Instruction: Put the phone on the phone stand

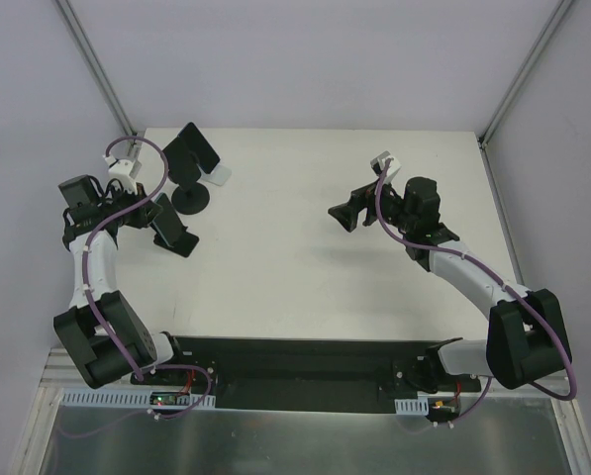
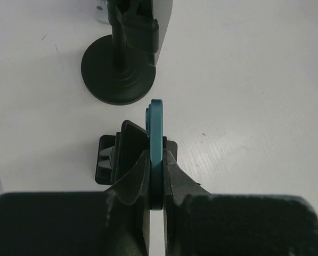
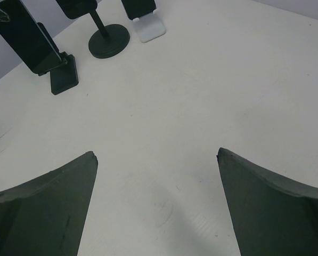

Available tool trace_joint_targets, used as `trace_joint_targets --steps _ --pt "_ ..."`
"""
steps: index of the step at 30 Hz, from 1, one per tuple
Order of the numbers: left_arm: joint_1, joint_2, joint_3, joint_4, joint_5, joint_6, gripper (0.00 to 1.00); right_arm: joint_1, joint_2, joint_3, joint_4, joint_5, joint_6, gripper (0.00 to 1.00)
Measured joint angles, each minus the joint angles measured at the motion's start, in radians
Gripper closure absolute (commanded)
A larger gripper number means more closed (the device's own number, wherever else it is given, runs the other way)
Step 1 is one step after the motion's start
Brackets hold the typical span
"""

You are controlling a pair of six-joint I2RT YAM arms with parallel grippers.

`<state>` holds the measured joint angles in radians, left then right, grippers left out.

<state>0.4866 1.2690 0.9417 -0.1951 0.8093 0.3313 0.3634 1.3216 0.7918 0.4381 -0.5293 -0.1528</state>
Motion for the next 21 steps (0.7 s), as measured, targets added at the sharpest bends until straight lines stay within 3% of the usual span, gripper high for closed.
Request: trace_joint_targets --steps 3,6,7,13,14,21 --pt "0.006 0.007 -0.002 0.008 0.000 -0.002 0.94 0.000 0.000 0.000 0.000 -0.002 0.000 0.03" --pt "0.011 0.007 -0.008 0.019 -0.009 -0.006 0.65 0.000 0.000 -0.001 0.000 -0.003 0.000 0.03" --pt "0.013 0.007 -0.009 0.023 -0.024 -0.007 0.51 0.000 0.000 -0.001 0.000 -0.003 0.000 0.03" --pt "0.013 0.010 -0.009 0.043 -0.120 -0.043 0.34 0.000 0.000 -0.001 0.004 -0.005 0.000 0.03" --pt "0.013 0.011 -0.009 0.043 -0.130 -0.051 0.26 0.000 0.000 -0.001 0.005 -0.006 0.000 0.04" --pt "0.013 0.005 -0.010 0.071 -0.261 -0.146 0.12 0.000 0.000 -0.001 0.008 -0.008 0.000 0.04"
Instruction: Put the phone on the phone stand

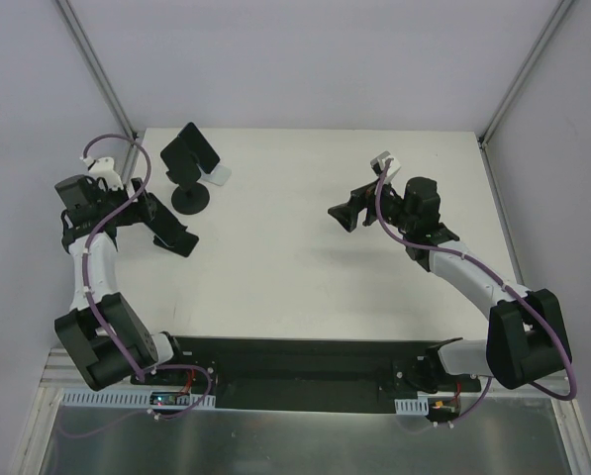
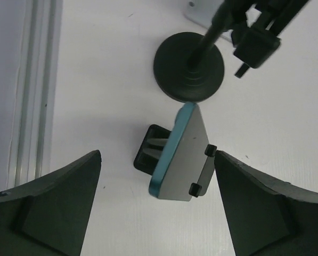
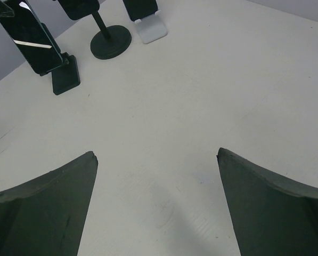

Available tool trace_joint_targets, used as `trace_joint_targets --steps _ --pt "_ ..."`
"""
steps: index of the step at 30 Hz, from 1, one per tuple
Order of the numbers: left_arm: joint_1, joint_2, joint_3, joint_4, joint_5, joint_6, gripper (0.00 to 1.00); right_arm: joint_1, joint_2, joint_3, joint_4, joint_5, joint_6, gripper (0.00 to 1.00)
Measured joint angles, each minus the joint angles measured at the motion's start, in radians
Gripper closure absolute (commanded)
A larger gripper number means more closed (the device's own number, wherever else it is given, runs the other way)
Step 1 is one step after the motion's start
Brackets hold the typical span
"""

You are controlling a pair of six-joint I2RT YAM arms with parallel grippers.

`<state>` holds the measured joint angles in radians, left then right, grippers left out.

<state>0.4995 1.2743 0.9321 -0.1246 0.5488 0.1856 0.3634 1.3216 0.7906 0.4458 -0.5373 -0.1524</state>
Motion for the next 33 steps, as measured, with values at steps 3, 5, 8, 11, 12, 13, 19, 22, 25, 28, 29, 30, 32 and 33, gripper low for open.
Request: trace_joint_targets --steps 3,5,8,11,12,13,19,22,25,28,29,30,32,33 --pt "0.000 -0.035 -0.012 0.016 -0.116 -0.096 0.08 0.000 0.000 0.000 0.000 0.000 0.001 0.03" --pt "0.000 -0.094 -0.032 0.018 -0.198 -0.179 0.08 0.000 0.000 0.000 0.000 -0.002 0.001 0.03" --pt "-0.002 -0.232 -0.077 0.018 -0.296 -0.284 0.11 0.000 0.000 0.000 -0.001 -0.002 0.001 0.04" --pt "-0.045 -0.363 -0.090 0.016 -0.376 -0.357 0.17 0.000 0.005 0.002 -0.007 -0.001 0.001 0.03" --pt "-0.076 -0.393 -0.091 0.017 -0.393 -0.368 0.18 0.000 0.010 0.006 -0.013 -0.001 0.001 0.03" --pt "-0.127 -0.421 -0.092 0.021 -0.413 -0.375 0.17 0.000 0.017 0.010 -0.018 0.001 0.001 0.03" --pt "-0.705 -0.376 -0.081 0.048 -0.618 -0.261 0.17 0.000 0.082 0.077 -0.097 0.043 0.001 0.03" --pt "-0.884 -0.220 -0.027 0.053 -0.656 -0.216 0.18 0.001 0.113 0.109 -0.130 0.087 0.001 0.04" --pt "-0.965 -0.025 0.061 0.066 -0.654 -0.200 0.18 0.001 0.117 0.114 -0.153 0.149 0.002 0.04" --pt "-1.014 0.116 0.116 0.118 -0.628 -0.184 0.18 0.003 0.113 0.110 -0.160 0.247 0.005 0.04" --pt "-1.026 0.143 0.125 0.133 -0.618 -0.179 0.18 0.003 0.109 0.105 -0.161 0.280 0.005 0.04" --pt "-1.039 0.172 0.134 0.153 -0.607 -0.175 0.18 0.003 0.098 0.095 -0.163 0.319 0.005 0.04" --pt "-1.061 0.212 0.149 0.183 -0.575 -0.172 0.18 0.003 0.064 0.070 -0.174 0.388 0.005 0.04" --pt "-1.071 0.223 0.153 0.200 -0.558 -0.172 0.18 0.003 0.037 0.056 -0.179 0.426 0.005 0.04"
